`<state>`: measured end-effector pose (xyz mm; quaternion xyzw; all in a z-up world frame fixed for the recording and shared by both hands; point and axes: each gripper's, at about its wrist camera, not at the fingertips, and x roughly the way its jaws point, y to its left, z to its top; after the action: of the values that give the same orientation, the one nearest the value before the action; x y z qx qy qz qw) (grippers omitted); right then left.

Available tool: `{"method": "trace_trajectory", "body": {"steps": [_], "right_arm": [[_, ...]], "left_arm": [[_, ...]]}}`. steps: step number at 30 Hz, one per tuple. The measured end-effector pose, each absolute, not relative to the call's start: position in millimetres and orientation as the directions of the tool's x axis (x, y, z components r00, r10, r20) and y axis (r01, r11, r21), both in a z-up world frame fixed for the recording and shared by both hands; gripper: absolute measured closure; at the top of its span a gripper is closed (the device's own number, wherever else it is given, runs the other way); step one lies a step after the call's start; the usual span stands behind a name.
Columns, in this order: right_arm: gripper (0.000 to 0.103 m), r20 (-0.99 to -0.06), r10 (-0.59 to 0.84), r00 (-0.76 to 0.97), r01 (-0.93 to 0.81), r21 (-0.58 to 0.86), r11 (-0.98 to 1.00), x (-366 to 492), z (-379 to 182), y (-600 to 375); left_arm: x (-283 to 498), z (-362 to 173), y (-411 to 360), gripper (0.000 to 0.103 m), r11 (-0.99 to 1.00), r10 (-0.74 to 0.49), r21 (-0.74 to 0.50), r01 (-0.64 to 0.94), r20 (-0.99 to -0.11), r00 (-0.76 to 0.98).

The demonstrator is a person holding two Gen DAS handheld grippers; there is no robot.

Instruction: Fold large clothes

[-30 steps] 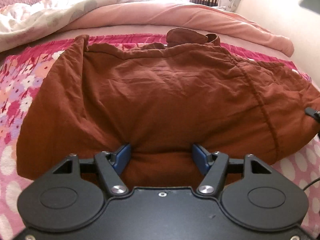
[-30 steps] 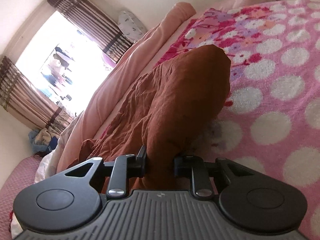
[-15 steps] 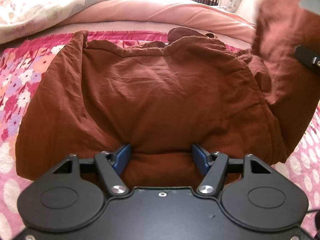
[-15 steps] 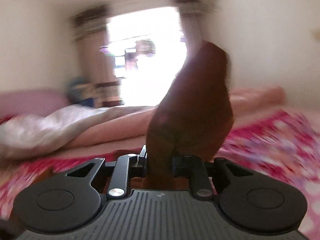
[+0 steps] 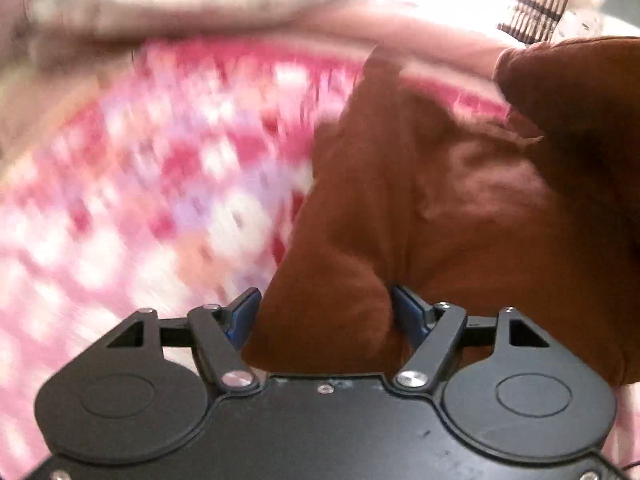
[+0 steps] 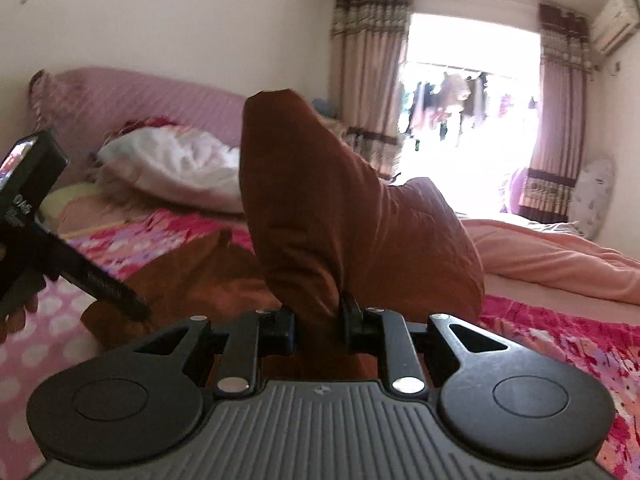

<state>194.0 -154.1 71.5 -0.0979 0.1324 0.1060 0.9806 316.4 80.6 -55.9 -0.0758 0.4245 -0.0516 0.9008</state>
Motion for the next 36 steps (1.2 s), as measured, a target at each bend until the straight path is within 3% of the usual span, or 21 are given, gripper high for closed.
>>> {"method": "trace_trajectory", "body": {"steps": [6, 12, 16, 20, 23, 28, 33, 36], "right_arm": [[0.08, -0.32, 0.196, 0.927, -0.267, -0.195, 0.944, 196, 75, -147], [0.08, -0.27, 0.232, 0.935, -0.298, -0.238, 0.924, 195, 102, -134], [0.08, -0.243, 0.329, 0.912, -0.39, -0.275, 0.879, 187, 118, -110], [0.081, -0.372, 0.396, 0.84, -0.514, -0.308, 0.801, 194, 94, -89], [0.081, -0.48, 0.405, 0.778, -0.559, -0.235, 0.795, 209, 63, -95], [0.081, -0.497, 0.491, 0.716, -0.578, -0.026, 0.816, 226, 53, -122], [0.081, -0.528, 0.484, 0.697, -0.596, -0.053, 0.801, 229, 48, -124], [0.081, -0.528, 0.48, 0.701, -0.597, -0.066, 0.8, 227, 44, -124]], "left_arm": [[300, -56, 38, 0.023, 0.996, 0.051, -0.015, -0.086, -0.7, 0.712], [301, -56, 53, 0.023, 0.984, -0.006, -0.125, -0.125, -0.731, 0.682], [298, -54, 54, 0.023, 0.977, 0.003, -0.141, -0.157, -0.734, 0.68], [288, -48, 63, 0.023, 0.957, -0.012, -0.203, -0.206, -0.74, 0.672], [276, -42, 73, 0.024, 0.949, -0.026, -0.231, -0.216, -0.738, 0.674], [257, -30, 83, 0.024, 0.938, -0.018, -0.253, -0.236, -0.718, 0.696], [247, -20, 86, 0.024, 0.933, -0.006, -0.257, -0.251, -0.71, 0.704], [236, -9, 85, 0.027, 0.934, 0.06, -0.22, -0.282, -0.68, 0.731]]}}
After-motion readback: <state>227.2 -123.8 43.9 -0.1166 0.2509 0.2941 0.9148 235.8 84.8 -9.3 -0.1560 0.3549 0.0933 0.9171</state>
